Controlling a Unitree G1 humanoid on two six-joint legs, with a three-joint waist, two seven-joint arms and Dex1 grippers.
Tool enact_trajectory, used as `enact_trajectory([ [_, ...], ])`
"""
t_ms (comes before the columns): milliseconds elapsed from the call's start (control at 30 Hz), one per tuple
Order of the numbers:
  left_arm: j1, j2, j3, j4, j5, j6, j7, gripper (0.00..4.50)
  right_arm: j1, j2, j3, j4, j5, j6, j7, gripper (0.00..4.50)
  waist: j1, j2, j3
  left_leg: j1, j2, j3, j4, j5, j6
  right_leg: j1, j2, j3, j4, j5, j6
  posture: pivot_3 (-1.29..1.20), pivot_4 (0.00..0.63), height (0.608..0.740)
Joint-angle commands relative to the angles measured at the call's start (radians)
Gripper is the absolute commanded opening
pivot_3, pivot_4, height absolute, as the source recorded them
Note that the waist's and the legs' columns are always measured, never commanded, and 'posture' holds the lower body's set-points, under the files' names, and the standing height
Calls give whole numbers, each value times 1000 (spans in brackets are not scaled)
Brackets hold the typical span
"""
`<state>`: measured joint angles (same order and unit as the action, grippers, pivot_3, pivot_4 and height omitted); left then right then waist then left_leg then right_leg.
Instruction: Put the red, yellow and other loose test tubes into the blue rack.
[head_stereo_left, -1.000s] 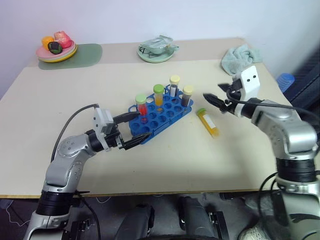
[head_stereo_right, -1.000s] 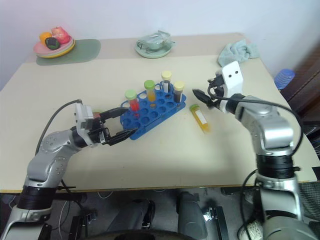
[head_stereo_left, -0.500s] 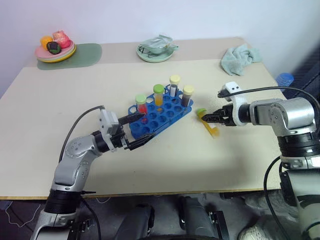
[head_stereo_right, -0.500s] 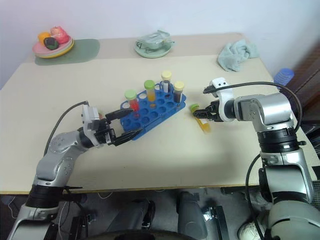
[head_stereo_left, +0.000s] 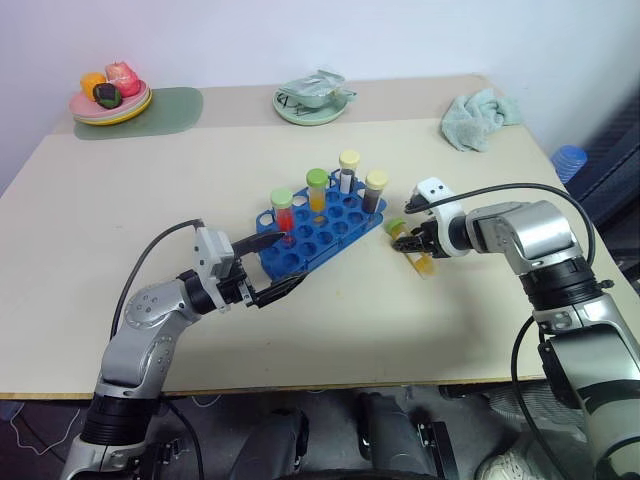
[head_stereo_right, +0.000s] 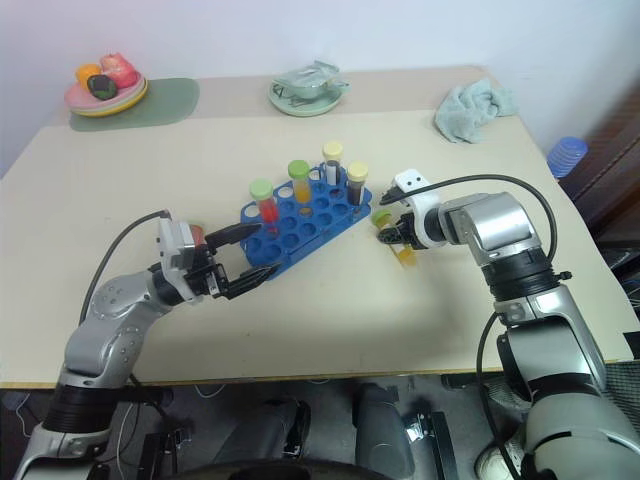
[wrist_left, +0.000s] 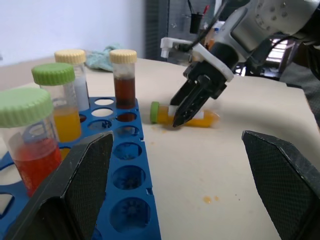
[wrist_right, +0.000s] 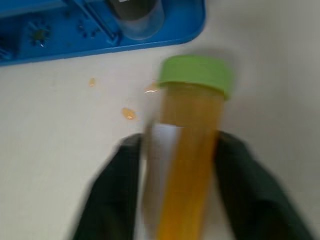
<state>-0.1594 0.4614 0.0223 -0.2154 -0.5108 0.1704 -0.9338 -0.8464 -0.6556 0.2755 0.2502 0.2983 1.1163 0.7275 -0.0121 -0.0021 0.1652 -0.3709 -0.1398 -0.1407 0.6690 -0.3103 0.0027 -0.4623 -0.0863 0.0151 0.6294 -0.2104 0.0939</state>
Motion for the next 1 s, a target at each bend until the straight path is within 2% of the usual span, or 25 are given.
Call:
enact_trajectory([
  [33, 6, 16, 31, -32, -13, -8, 0, 4216, 3, -16, 7, -52, -22, -40, 27, 854, 0, 0, 0, 0, 0, 0, 0, 0, 0, 0, 0, 0, 0, 0, 0, 0, 150, 740],
  [233, 6, 18, 28, -16, -11, -18, -7, 4216, 117, -118, 7, -260, -27, -128, 116, 854, 8, 0, 0, -1, 0, 0, 0, 0, 0, 0, 0, 0, -1, 0, 0, 0, 150, 740],
  [400, 3, 24, 32, -2, -14, -20, -24, 4216, 296, -103, -208, -549, 204, -218, 253, 854, 16, 0, 0, -1, 0, 1, 0, 0, 1, -1, 0, 0, -1, 0, 0, 0, 150, 740],
  [467, -5, 25, 33, 9, -15, -20, -33, 4216, 346, -34, -278, -608, 258, -310, 248, 854, 16, -1, 0, 0, 0, 1, 0, 0, 1, 0, 1, 1, 0, 0, 0, 0, 150, 740],
  [633, -17, 27, 53, 34, -26, -16, -41, 4216, 337, 221, -369, -591, 287, -499, 81, 854, 17, -1, 0, 2, 1, 1, 0, 0, 0, 1, 2, 2, -1, 1, 1, 0, 150, 740],
  [833, -3, 33, 98, 61, -43, -13, -42, 4216, 260, 503, -318, -362, 155, -868, -37, 854, 3, -1, -1, 2, 1, 2, 0, 0, 0, 0, 3, 3, 0, 1, 0, 0, 150, 740],
  [1000, -3, 32, 113, 62, -51, -8, -40, 4216, 256, 630, -311, -166, 101, -1127, -45, 854, -1, -1, -1, 2, 2, 2, 0, 0, 0, 0, 4, 2, 0, 1, 0, 0, 150, 740],
])
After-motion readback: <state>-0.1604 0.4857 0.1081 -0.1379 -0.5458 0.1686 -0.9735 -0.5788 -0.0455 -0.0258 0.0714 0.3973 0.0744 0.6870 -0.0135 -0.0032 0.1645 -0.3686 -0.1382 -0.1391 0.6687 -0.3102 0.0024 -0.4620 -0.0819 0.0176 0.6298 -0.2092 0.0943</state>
